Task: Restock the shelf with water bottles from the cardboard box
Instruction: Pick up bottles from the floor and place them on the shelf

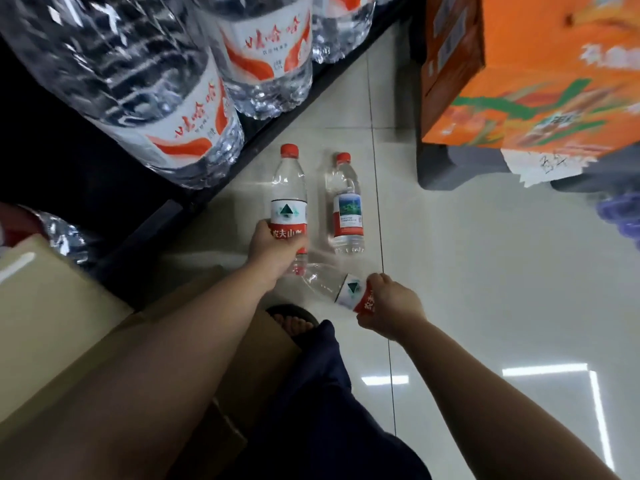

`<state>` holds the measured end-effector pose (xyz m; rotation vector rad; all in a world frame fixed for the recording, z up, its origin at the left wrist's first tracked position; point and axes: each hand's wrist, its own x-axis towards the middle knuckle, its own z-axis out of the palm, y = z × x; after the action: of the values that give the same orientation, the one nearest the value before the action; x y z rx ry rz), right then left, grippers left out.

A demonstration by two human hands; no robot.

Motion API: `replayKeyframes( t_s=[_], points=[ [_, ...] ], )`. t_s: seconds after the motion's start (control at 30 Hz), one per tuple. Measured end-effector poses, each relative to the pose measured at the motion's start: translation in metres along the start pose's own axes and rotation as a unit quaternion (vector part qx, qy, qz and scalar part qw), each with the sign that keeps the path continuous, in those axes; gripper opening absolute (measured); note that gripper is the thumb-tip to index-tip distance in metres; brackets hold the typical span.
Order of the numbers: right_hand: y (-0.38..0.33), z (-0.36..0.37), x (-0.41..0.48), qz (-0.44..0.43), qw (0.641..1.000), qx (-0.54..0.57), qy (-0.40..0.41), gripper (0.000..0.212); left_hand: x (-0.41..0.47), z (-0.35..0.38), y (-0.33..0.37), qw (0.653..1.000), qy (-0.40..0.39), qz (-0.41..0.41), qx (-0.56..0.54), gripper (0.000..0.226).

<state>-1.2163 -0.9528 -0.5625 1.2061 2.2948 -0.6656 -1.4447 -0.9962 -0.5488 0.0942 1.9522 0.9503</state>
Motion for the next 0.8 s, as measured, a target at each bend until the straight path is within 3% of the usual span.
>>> replayKeyframes(
  t_s=[0.17, 0.33, 0.5, 0.8],
  points=[
    [-0.023, -0.051, -0.051, 0.024, 0.992, 0.068, 0.108, 0.061, -0.076, -0.033, 0.042, 0.995, 0.036, 0.081, -0.049, 0.055],
    [-0.069, -0.116, -0.094, -0.011, 0.973, 0.090, 0.211, 0.057, -0.160, -0.089, 0.078, 0.973, 0.090, 0.202, -0.058, 0.044],
    [-0.124, -0.178, -0.146, -0.076, 0.952, 0.091, 0.281, 0.061, -0.243, -0.157, 0.096, 0.940, 0.160, 0.297, -0.056, 0.050],
    [-0.243, -0.270, -0.256, -0.219, 0.900, 0.127, 0.355, 0.067, -0.361, -0.272, 0.117, 0.885, 0.255, 0.361, -0.143, 0.044]
  ],
)
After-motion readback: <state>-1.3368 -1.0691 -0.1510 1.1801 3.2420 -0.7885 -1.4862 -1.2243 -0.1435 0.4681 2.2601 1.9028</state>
